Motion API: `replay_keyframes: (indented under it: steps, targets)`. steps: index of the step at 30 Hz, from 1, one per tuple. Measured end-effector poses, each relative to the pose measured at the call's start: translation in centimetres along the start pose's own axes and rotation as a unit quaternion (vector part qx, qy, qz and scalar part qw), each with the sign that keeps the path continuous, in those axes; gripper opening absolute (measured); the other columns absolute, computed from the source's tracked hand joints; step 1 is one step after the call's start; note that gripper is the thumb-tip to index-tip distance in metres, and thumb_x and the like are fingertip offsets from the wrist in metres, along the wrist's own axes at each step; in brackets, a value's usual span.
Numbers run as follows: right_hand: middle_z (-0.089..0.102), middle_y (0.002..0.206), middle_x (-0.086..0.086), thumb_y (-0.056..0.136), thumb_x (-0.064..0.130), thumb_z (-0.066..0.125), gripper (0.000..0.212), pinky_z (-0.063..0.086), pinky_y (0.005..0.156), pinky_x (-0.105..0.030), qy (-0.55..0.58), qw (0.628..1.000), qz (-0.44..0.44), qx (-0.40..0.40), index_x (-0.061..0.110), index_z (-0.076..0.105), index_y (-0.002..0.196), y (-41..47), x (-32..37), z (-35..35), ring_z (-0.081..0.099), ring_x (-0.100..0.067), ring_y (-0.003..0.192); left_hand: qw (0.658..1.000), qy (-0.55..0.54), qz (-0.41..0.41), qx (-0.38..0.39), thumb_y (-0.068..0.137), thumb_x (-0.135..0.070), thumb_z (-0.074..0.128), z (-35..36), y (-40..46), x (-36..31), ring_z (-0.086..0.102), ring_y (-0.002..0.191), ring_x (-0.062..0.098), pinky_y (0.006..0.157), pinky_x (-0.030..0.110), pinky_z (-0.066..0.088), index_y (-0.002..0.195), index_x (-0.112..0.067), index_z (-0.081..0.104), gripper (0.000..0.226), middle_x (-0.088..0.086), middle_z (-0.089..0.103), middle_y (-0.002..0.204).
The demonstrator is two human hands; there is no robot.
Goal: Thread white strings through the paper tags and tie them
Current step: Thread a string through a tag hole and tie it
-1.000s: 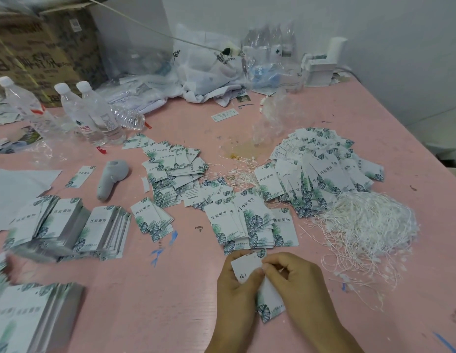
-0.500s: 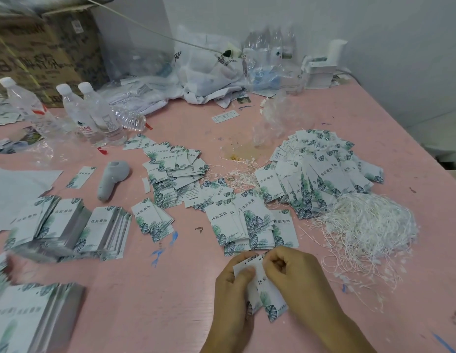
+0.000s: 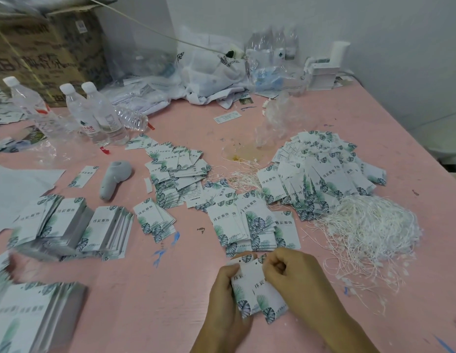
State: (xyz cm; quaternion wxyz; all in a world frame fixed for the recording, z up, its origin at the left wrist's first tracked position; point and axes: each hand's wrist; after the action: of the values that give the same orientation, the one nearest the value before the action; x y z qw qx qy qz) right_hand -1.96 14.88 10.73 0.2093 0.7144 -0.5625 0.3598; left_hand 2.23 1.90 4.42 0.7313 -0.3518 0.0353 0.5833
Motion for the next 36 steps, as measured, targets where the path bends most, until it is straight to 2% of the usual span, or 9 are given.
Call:
replay_keyframes:
  steps: [4,6,8,13,18,21,24,29,36]
  targets:
    - [0.064,0.064,0.004,0.086,0.022,0.063,0.019,0.039,0.051,-0.018,0.017,1.0,-0.004,0.011,0.023,0.062,0.067,-0.2,0.1,0.0,0.047,0.0,0.051,0.999,0.009,-0.02,0.025,0.066,-0.022,0.068,0.0,0.0,-0.2,0.07,0.092,0.039,0.078,0.047,0.057,0.102,0.001,0.075,0.043,0.031,0.068,0.109]
    - [0.064,0.066,0.002,0.086,0.023,0.062,0.018,0.041,0.052,-0.023,0.016,1.0,-0.002,0.013,0.022,0.062,0.068,-0.2,0.0,0.0,0.044,-0.001,0.05,0.999,0.026,-0.002,0.036,0.066,-0.016,0.074,0.3,0.0,-0.3,0.069,0.093,0.039,0.079,0.047,0.057,0.104,-0.001,0.074,0.041,0.031,0.068,0.107]
    - [0.064,0.065,0.004,0.086,0.023,0.062,0.018,0.04,0.052,-0.021,0.013,1.0,-0.007,0.013,0.023,0.062,0.068,-0.1,-0.1,-0.1,0.045,-0.001,0.05,0.998,0.056,0.031,0.026,0.061,-0.013,0.083,0.3,0.2,-0.3,0.068,0.091,0.04,0.078,0.046,0.056,0.108,0.0,0.07,0.051,0.032,0.066,0.104]
    - [0.062,0.064,0.009,0.085,0.022,0.062,0.018,0.039,0.052,-0.017,0.015,1.0,-0.02,0.019,0.025,0.061,0.066,-0.1,-0.2,-0.4,0.047,-0.001,0.051,0.993,0.095,0.063,0.035,0.062,-0.015,0.089,0.4,0.2,-0.3,0.068,0.082,0.037,0.068,0.04,0.056,0.104,-0.008,0.071,0.047,0.03,0.067,0.097]
    - [0.055,0.057,0.016,0.083,0.024,0.061,0.018,0.039,0.052,-0.018,-0.024,0.998,-0.024,0.046,0.026,0.059,0.066,0.1,0.0,-0.9,0.046,-0.002,0.052,0.99,0.115,0.075,0.038,0.064,-0.014,0.088,0.6,0.0,-0.3,0.066,0.083,0.037,0.068,0.04,0.055,0.106,-0.006,0.068,0.048,0.03,0.066,0.098]
    - [0.054,0.054,0.011,0.084,0.027,0.06,0.022,0.04,0.054,-0.02,-0.058,0.996,-0.03,0.062,0.028,0.057,0.063,0.4,0.4,-1.5,0.046,-0.003,0.052,0.986,0.136,0.086,0.042,0.064,-0.017,0.09,0.8,0.0,-0.4,0.066,0.083,0.035,0.071,0.041,0.056,0.107,-0.007,0.068,0.05,0.027,0.066,0.098]
    - [0.058,0.061,0.006,0.085,0.026,0.06,0.017,0.042,0.056,-0.022,-0.071,0.994,-0.027,0.08,0.024,0.062,0.068,0.7,0.6,-2.1,0.048,-0.003,0.055,0.982,0.151,0.103,0.046,0.06,-0.018,0.093,0.8,0.1,-0.5,0.066,0.079,0.033,0.069,0.041,0.057,0.104,-0.01,0.069,0.05,0.021,0.067,0.093]
    - [0.056,0.055,0.01,0.083,0.022,0.063,0.018,0.038,0.054,-0.019,-0.019,0.993,-0.004,0.115,0.02,0.065,0.066,1.2,0.0,-2.6,0.046,0.001,0.05,0.978,0.167,0.117,0.041,0.053,-0.02,0.098,0.4,0.4,-0.6,0.066,0.074,0.028,0.067,0.039,0.056,0.099,-0.015,0.073,0.052,0.014,0.069,0.087]
    - [0.056,0.052,0.015,0.086,0.029,0.07,0.029,0.035,0.052,-0.016,0.073,0.985,0.015,0.156,0.035,0.065,0.058,1.5,-1.2,-2.2,0.044,0.001,0.049,0.976,0.186,0.111,0.032,0.061,-0.016,0.093,0.2,0.6,-0.7,0.058,0.077,0.03,0.069,0.04,0.052,0.097,-0.008,0.067,0.045,0.02,0.062,0.085]
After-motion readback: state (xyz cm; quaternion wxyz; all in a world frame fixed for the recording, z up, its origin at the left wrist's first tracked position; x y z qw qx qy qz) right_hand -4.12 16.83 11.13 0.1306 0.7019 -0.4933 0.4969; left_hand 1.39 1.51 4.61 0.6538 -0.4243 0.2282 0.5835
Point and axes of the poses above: each hand's wrist, its own y-axis towards the middle knuckle, its own z-axis out of the palm, x = y × z
